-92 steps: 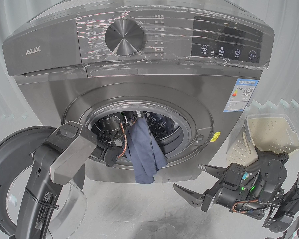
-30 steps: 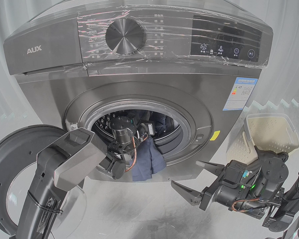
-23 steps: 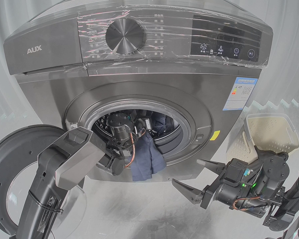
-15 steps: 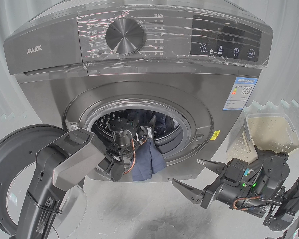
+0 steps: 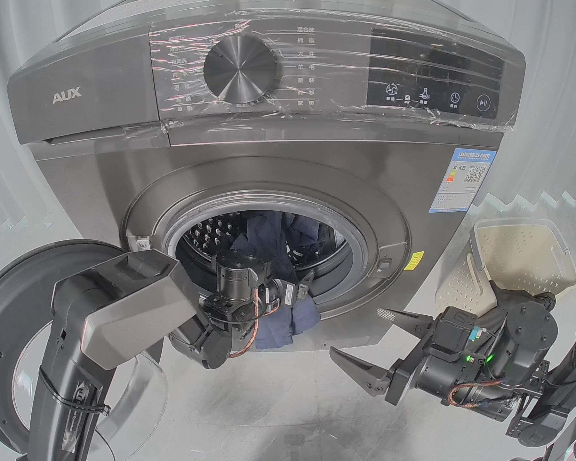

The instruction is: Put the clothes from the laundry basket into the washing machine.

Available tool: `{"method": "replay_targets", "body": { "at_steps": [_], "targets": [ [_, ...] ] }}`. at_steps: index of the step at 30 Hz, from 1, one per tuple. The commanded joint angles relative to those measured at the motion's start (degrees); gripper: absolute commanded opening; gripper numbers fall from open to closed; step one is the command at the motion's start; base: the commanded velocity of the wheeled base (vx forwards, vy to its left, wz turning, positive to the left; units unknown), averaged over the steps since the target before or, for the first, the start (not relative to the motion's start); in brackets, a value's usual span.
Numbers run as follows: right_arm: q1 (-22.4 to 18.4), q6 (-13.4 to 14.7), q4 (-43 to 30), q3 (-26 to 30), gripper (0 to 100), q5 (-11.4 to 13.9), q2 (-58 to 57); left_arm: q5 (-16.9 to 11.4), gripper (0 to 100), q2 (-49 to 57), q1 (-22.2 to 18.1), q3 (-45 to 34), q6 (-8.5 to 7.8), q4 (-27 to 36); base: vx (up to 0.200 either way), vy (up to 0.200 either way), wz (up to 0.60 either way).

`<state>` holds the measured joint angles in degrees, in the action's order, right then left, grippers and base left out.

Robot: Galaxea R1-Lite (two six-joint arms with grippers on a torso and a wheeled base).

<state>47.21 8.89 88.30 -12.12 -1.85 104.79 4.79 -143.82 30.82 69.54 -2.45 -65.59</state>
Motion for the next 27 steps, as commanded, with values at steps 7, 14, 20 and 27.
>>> {"method": "replay_targets", "body": {
  "at_steps": [7,14,20,27],
  "targets": [
    [0.3,0.0,0.0,0.0,100,0.0,0.1,0.0,100,-4.2,-0.2,1.1,-0.63,-0.2,0.0,0.0,0.0],
    [0.5,0.0,0.0,0.0,100,-0.1,0.3,0.0,0,-5.5,-0.4,3.4,-0.54,-0.2,0.0,0.0,0.0],
    [0.8,0.1,0.1,0.0,100,-0.1,0.4,-0.2,0,-5.0,-0.5,3.9,-0.27,0.1,0.0,0.0,0.0],
    [0.9,0.0,0.1,-0.5,100,-0.1,0.4,-0.3,0,-3.5,-0.6,5.3,0.43,-0.6,0.0,0.0,0.0]
  ]
}}
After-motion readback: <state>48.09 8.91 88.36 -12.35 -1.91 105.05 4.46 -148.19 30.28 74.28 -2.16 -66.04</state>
